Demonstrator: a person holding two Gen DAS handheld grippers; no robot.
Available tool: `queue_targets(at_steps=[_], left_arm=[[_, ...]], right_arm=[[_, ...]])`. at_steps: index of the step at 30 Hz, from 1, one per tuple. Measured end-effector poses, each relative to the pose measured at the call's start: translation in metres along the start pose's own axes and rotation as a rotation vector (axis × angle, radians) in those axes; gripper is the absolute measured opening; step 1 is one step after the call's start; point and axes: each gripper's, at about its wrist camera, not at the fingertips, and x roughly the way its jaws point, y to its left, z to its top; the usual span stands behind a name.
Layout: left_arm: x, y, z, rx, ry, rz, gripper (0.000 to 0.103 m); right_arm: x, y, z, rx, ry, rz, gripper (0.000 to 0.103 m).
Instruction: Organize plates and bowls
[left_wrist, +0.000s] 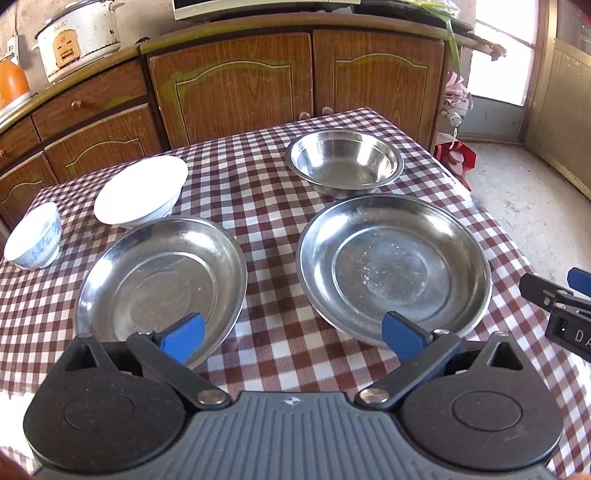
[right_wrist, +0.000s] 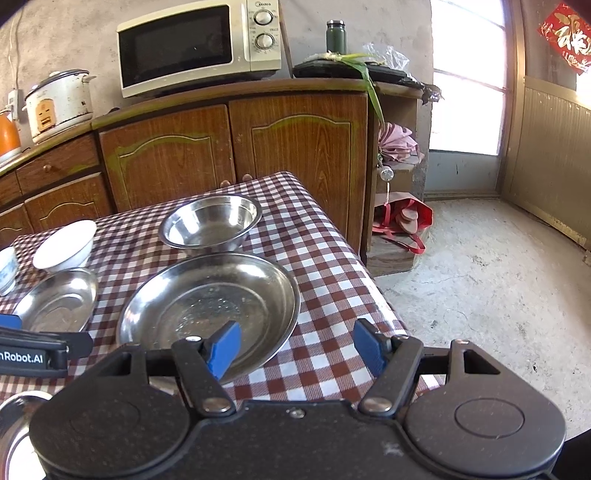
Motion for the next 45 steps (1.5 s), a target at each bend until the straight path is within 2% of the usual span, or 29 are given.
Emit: queue_targets(at_steps=[14,31,34,42,43,45], left_arm=[[0.041,-0.014,0.015,0.035,0.026,-0.004,0.103],[0.081,-0.009,0.025,0.027,0.038,0.014,0.103],[0.087,-0.008,0.027,0.03,0.037,0.015,0.096],[0.105,-0.005,0.025,0.018,0.062,-0.022,0.059],[0.106,-0.003,0.025,0.01,0.052,-0.036,0.056],[0.105,-0.004,0.026,0.008,0.047,-0.06,0.04]], right_arm=[[0.049,-0.011,0.008,0.036,0.046,-0.003,0.08],[0.089,-0.014,0.011,0.056,0.074,0.024,0.08],[0.093,-0.014,0.011,0.058,0.075,0.027,0.08],[0.109,-0.014,0.007,0.082,0.094,0.047,0.079],[0.11,-0.014,0.006,0.084,0.095,0.05,0.076],[0.113,-0.013,0.006,0.085,0.098,0.057,0.059]])
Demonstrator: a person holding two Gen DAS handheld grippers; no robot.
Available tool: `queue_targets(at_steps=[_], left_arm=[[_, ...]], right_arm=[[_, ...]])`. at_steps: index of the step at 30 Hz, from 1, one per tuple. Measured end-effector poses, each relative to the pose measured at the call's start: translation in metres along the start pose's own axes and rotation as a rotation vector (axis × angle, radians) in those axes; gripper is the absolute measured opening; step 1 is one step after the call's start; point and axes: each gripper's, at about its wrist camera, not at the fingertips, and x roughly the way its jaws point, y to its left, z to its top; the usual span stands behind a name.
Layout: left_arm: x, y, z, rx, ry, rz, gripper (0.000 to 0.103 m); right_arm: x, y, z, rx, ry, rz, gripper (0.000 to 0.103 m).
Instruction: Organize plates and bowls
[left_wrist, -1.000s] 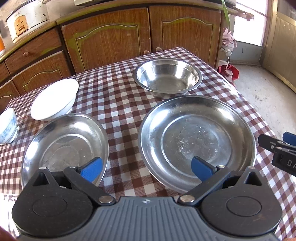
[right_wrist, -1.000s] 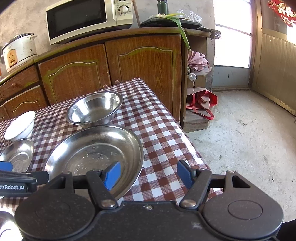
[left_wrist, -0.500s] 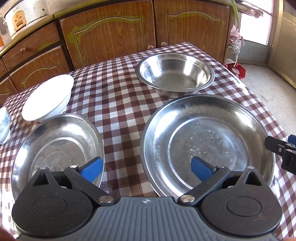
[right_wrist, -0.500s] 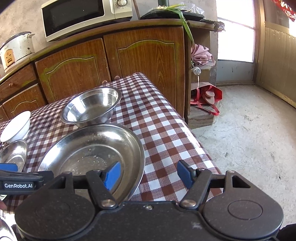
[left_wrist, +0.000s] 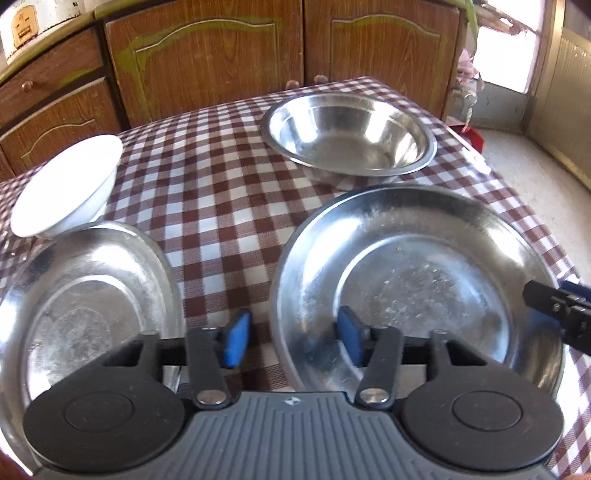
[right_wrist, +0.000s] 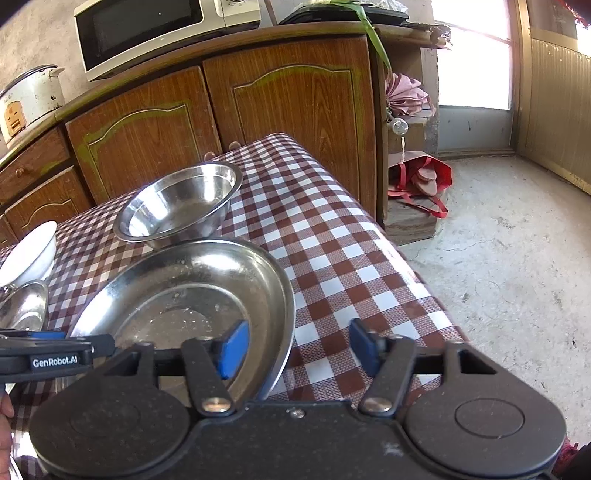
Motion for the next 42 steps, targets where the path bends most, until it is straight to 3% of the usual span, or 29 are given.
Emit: queue_targets(at_steps=[2,3,9,42], left_arm=[[-0.002,-0.005,0.0,0.014,-0.008,-0.007,0.038],[-0.004,-0.006,0.0,0.022,-0.015,-0.009,0.037],[-0.012,-0.002,0.0,-0.008,-0.03,-0.034,0.027],[-0.139,-0.004,-0.035,0.007,-0.139,-0.016,0.026]], right_arm=[[0.002,0.001,-0.001,-0.002,0.007,0.01,0.028],[0.002,0.002,-0.002,-0.006,0.008,0.016,0.019],[-0.004,0.002,-0.003,-0.001,-0.016,0.005,0.018],[-0.154,0.025,-0.018,-0.042,-0.152,-0.018,0.019]])
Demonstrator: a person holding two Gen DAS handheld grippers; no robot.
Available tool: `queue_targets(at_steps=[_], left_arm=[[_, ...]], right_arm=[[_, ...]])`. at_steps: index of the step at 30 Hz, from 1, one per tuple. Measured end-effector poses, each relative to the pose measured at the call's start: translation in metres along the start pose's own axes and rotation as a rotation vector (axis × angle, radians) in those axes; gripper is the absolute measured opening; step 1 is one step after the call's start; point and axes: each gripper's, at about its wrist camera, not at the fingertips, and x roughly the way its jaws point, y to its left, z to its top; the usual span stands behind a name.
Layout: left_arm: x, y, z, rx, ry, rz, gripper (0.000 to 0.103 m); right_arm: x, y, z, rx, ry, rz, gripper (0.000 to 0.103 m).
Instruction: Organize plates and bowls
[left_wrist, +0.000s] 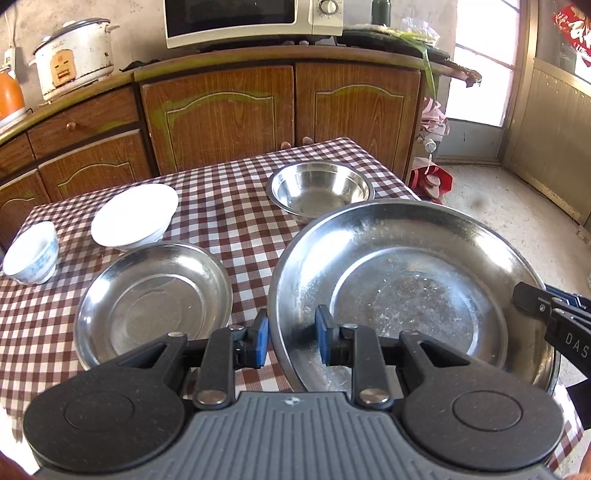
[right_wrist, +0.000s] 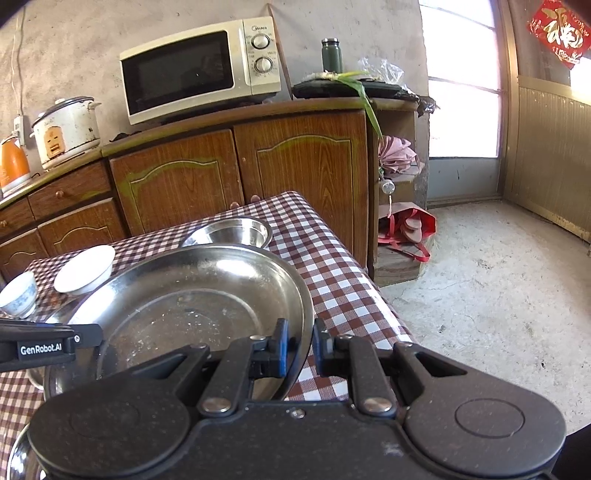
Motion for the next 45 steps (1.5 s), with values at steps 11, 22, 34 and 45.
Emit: queue_targets(at_steps=[11,22,34,45], left_arm=[[-0.033,0.004,-0.016,-0.001,-0.022,0.02,0.027],[-0.047,0.015,-0.031,-0.024,-0.018,0.044,0.027],[-0.064,0.044,-0.055,-0.069,-0.014,0.099,0.027],[-0.078,0.059,-0.06,-0.082,-0.032,0.123,0.027]], right_arm=[[-0.037,0.006,-0.008,-0.009,-0.019,0.018,0.019],[-0.051,0.021,-0.015,-0.032,-0.013,0.04,0.019],[-0.057,0.054,-0.026,-0.092,0.007,0.09,0.019],[-0.063,0.079,-0.032,-0.112,0.005,0.102,0.019]])
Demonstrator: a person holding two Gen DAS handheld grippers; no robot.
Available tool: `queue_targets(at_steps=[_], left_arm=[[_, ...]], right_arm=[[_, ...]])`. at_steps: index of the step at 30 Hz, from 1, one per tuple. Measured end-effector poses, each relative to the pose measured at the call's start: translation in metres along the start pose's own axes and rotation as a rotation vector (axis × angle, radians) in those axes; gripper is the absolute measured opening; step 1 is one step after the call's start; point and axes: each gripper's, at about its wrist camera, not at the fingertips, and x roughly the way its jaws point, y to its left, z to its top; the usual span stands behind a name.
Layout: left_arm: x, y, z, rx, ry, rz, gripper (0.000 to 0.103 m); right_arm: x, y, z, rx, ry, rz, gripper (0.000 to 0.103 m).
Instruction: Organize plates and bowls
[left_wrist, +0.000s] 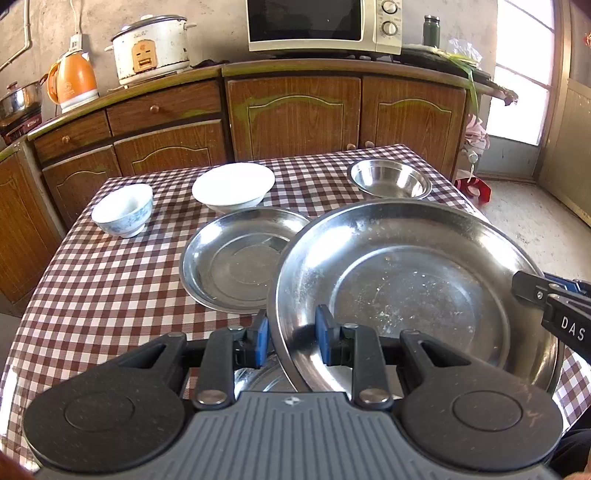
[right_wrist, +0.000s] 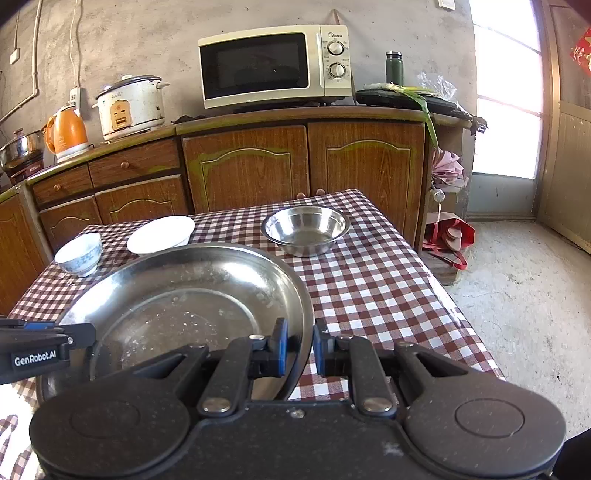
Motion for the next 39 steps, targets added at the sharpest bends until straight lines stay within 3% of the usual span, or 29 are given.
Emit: queue_targets(at_steps=[39], left_arm=[[-0.007,0.04,-0.037,-0.057,0.057,0.031,0.027]], right_arm=[[-0.004,0.045,-0.028,-0.09,0.059,0.043,0.02]])
